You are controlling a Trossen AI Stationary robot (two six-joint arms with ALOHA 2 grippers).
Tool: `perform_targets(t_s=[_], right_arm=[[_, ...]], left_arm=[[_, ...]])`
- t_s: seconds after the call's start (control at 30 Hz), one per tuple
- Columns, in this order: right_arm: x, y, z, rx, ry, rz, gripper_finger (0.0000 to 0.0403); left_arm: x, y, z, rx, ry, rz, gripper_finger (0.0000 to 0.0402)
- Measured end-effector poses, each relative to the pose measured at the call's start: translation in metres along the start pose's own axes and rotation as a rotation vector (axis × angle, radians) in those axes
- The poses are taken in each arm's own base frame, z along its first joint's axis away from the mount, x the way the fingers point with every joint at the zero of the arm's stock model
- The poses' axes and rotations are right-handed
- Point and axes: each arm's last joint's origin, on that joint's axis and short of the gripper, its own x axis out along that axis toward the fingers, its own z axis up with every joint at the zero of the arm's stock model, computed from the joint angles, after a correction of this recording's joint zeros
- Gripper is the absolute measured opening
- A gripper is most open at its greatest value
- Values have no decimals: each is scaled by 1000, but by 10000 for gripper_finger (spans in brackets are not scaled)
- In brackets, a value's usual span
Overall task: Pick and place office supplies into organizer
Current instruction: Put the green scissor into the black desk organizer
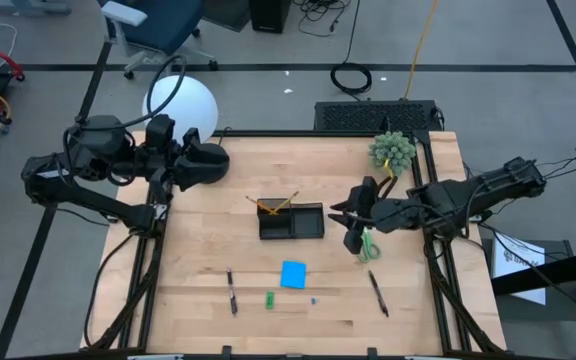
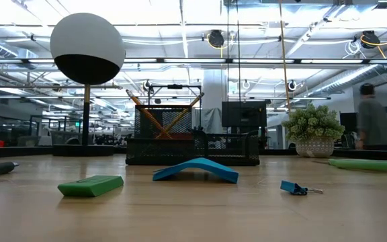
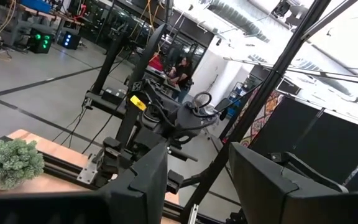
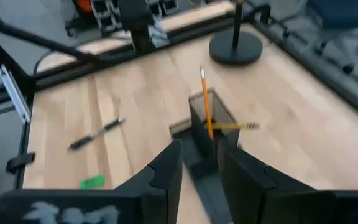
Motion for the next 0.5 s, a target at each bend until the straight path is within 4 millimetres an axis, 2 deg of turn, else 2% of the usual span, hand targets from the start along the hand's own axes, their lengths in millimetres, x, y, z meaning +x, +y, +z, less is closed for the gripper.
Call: perform_targets(t_s=[0.3,0.5], right_arm=[[5,1,-11,67,138,33,55],[6,-1,-14,113,176,1,50]], left_arm=[[0,0,0,0,-1,0,166],[0,0,0,0,-1,0,166]])
